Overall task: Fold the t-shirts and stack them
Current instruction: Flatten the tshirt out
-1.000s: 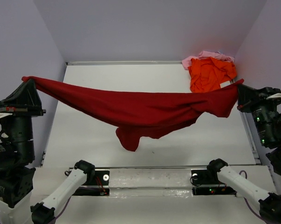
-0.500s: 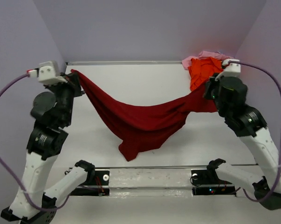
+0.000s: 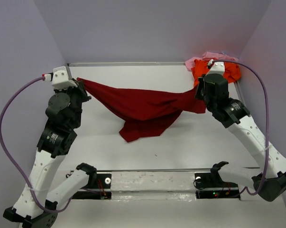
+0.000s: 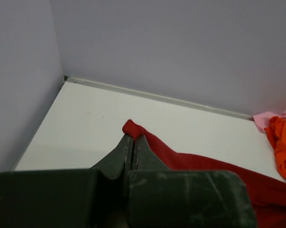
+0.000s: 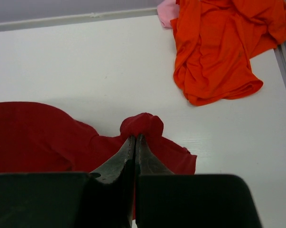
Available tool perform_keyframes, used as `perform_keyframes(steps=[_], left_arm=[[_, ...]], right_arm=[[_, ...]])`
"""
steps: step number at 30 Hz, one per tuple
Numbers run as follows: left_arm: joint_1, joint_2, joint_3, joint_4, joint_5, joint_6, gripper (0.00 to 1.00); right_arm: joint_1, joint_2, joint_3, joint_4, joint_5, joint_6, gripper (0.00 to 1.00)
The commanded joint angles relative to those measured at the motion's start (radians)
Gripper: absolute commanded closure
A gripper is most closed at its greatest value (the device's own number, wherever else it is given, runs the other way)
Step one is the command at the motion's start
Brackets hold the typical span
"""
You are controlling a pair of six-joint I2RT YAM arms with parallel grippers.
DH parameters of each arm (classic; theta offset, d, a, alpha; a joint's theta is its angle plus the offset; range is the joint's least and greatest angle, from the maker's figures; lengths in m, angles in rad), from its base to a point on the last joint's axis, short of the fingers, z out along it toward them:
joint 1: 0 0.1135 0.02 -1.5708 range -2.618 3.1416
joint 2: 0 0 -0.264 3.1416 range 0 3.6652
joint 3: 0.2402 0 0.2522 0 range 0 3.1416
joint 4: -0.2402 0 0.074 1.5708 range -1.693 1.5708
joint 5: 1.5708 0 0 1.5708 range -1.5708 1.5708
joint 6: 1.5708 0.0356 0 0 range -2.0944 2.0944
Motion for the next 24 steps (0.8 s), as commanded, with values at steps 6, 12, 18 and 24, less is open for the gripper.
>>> perform_keyframes(steps=[6, 12, 18, 24], left_arm=[[0.001, -0.107, 0.123, 0.069, 0.052, -0.026, 1.00], [0.001, -0.276, 0.083, 0.009, 0.135, -0.027, 1.00], [0.001, -0.319, 0.130, -0.029, 0.145, -0.038, 1.00], [0.001, -0.276, 0.112, -0.002, 0.134, -0.067, 1.00]], right_arm=[[0.003, -0.238, 0.035, 0.053, -0.032, 0.008, 1.00], [0.003, -0.447, 0.035, -0.068, -0.069, 0.013, 1.00], [0.003, -0.473, 0.128, -0.143, -0.099, 0.016, 1.00], [0.003, -0.395, 0.121, -0.108, -0.086, 0.004, 1.00]])
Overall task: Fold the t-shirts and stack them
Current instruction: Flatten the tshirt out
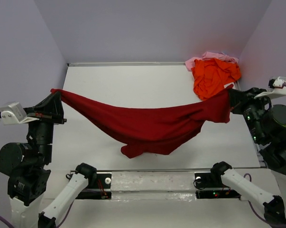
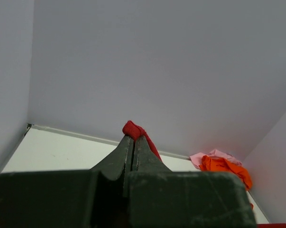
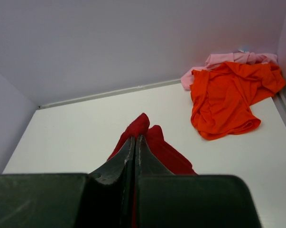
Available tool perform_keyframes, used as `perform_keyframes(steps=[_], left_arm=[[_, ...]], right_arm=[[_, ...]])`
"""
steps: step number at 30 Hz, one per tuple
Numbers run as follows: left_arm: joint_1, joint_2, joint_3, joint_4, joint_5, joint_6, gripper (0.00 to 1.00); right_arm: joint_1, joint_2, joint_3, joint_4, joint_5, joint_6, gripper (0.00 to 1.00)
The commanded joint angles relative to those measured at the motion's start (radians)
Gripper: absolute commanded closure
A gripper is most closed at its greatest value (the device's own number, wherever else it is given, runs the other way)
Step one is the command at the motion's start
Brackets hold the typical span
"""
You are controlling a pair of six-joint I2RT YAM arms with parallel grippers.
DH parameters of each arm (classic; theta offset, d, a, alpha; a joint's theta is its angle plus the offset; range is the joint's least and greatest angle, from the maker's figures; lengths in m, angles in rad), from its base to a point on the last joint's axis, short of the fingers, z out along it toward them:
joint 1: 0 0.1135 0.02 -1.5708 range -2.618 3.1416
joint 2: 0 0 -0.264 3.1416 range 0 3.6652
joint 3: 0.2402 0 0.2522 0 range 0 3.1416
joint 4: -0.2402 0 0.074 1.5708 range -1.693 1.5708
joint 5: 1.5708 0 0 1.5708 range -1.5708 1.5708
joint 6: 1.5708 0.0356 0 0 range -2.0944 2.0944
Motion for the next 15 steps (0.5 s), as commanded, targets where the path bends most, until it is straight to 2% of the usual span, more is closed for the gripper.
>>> perform_keyframes(steps=[1, 5, 8, 12, 15], left_arm=[[0.001, 0.067, -0.022, 0.062, -0.006, -0.022, 1.00], [0.001, 0.139, -0.099, 0.142, -0.014, -0.031, 1.00], [0.001, 0.224, -0.151, 0.202, -0.072, -0.027, 1.00], [0.004, 0.369, -0.182, 0.288, -0.114, 0.002, 1.00], [0.010, 0.457, -0.168, 0.334, -0.134, 0.019, 1.00]], right_arm=[[0.003, 0.085, -0.037, 0.038, 0.020, -0.016, 1.00], [0.003, 0.220, -0.107, 0.127, 0.083, -0.001, 1.00], [0.003, 0.306, -0.144, 0.191, 0.139, 0.013, 1.00], [0.003, 0.485, -0.138, 0.325, 0.229, 0.010, 1.00], [0.003, 0.654, -0.068, 0.374, 0.312, -0.030, 1.00]])
